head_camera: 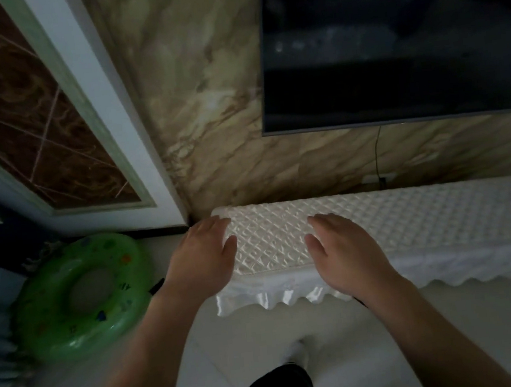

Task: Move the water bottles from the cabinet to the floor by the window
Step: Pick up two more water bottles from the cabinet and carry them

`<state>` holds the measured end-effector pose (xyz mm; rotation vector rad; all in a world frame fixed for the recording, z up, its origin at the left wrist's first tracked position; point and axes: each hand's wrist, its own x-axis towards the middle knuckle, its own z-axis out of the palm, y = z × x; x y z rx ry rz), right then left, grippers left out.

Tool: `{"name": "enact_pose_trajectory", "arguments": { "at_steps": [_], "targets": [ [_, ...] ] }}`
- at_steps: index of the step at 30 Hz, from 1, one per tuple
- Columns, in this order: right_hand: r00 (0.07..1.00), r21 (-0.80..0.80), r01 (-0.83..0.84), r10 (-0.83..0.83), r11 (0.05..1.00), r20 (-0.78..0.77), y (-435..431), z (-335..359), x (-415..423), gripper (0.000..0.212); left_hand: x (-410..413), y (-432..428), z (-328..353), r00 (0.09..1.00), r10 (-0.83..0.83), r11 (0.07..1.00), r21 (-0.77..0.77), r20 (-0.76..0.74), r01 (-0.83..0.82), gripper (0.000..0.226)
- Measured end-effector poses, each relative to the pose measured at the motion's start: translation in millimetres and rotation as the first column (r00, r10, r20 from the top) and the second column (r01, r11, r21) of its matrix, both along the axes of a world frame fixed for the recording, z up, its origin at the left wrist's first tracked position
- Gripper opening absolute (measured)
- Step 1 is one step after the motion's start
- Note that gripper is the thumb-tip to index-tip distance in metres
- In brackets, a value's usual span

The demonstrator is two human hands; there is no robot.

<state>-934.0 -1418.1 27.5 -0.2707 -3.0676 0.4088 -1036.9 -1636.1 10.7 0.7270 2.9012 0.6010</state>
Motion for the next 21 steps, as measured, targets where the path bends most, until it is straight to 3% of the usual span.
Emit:
{"name": "enact_pose_trajectory", "arguments": {
  "at_steps": [15,21],
  "targets": [
    [0.996,0.038,0.072,-0.074,0.997,0.04,183.9,-18.4,-24.8,0.049,-38.9,197.8,-25.3,0.998,-0.063,0.998,0.013,-0.016,0.063,0.042],
    [0.993,0.021,0.116,-0.116,0.993,0.035,256.1,-13.7,-30.8,0.045,-51.2,269.9,-12.9,0.996,-0.091,0.996,0.01,0.01,0.091,0.054]
  ]
}}
